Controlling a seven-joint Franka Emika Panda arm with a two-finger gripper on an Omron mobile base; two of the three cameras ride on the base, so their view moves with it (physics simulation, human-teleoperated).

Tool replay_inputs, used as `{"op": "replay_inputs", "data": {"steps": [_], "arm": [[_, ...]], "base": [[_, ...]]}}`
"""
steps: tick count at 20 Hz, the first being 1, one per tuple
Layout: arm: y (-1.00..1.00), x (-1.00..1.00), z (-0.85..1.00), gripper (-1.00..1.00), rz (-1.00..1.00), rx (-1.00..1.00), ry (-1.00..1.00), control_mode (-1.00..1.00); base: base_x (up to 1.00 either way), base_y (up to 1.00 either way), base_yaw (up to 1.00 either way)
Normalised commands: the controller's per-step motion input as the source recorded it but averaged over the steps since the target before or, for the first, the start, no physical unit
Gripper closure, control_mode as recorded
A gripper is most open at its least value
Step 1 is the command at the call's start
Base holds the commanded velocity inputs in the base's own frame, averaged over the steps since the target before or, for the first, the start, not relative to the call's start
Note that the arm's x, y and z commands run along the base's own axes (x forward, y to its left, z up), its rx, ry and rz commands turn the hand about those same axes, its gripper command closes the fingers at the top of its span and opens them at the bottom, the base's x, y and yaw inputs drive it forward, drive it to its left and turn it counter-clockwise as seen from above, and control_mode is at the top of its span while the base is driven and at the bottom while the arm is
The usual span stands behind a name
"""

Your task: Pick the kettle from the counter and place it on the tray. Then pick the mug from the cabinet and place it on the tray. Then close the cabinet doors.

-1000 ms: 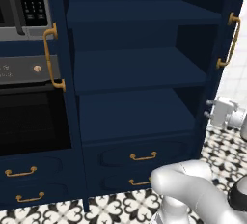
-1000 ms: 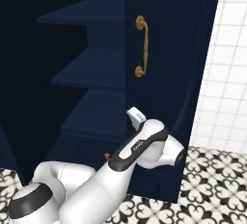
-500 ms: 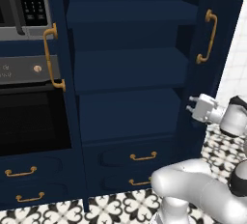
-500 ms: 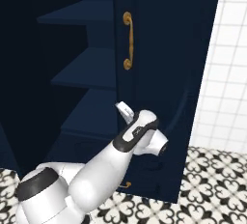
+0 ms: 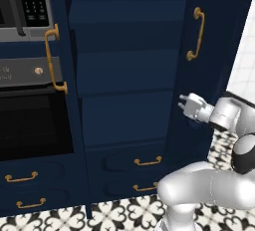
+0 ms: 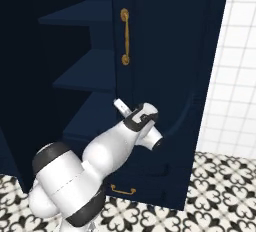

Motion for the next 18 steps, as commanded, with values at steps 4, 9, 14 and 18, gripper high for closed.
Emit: {"op": "replay_inputs", "data": {"steps": [4,9,14,18], "arm": [[0.38,0.79,0.00,-1.00,0.00,0.00,-0.06,-1.00],[0.20,0.86,0.00,-1.00,0.00,0.00,-0.02,-1.00],[0.04,0.92,0.00,-1.00,-0.12,-0.01,0.00,-1.00],[0.00,0.96,0.00,-1.00,-0.16,0.00,0.00,-1.00]], "base": [[0.00,0.00,0.00],[0.00,0.00,0.00],[0.00,0.00,0.00],[0.00,0.00,0.00]]}}
